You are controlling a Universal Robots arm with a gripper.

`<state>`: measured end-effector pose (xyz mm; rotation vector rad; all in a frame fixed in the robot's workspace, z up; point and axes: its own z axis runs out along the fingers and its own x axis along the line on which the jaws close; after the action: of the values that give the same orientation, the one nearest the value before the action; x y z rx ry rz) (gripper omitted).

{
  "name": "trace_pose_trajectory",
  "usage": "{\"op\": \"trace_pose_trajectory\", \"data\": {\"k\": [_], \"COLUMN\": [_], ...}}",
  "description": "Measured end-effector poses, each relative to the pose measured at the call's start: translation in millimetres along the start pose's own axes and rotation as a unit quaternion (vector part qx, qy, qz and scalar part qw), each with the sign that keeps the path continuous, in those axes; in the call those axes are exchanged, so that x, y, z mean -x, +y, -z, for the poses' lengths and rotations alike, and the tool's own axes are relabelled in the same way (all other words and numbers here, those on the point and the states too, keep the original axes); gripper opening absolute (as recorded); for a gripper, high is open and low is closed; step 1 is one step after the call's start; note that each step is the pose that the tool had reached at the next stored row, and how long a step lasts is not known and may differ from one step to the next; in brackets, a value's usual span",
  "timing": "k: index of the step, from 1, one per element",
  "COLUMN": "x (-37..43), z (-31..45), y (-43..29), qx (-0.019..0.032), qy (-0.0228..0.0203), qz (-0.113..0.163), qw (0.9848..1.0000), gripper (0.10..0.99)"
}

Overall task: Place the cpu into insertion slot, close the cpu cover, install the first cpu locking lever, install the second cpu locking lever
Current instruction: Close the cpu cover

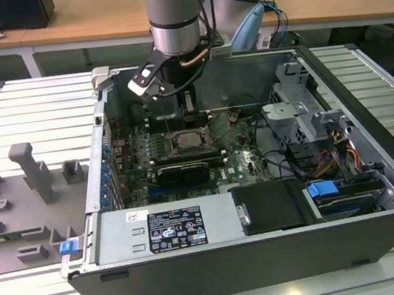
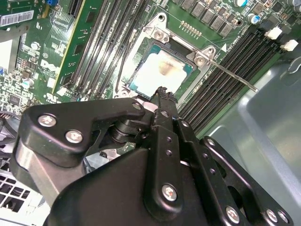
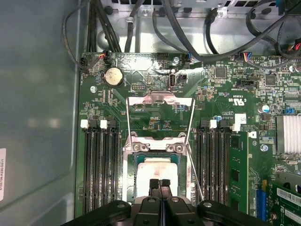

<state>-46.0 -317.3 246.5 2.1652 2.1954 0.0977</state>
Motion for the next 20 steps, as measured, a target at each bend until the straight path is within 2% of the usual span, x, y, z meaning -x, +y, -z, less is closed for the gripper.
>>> {"op": "trace_pose_trajectory", "data": {"k": [7, 20], "x": [0.0, -0.2], "z": [3.5, 4.5], "y": [0.3, 2.8], "qx": [0.0, 0.0], "qy": [0.0001, 0.0002], "qz": [0.003, 0.005], "qw": [1.0, 1.0], "gripper": [0.106, 0.106]}}
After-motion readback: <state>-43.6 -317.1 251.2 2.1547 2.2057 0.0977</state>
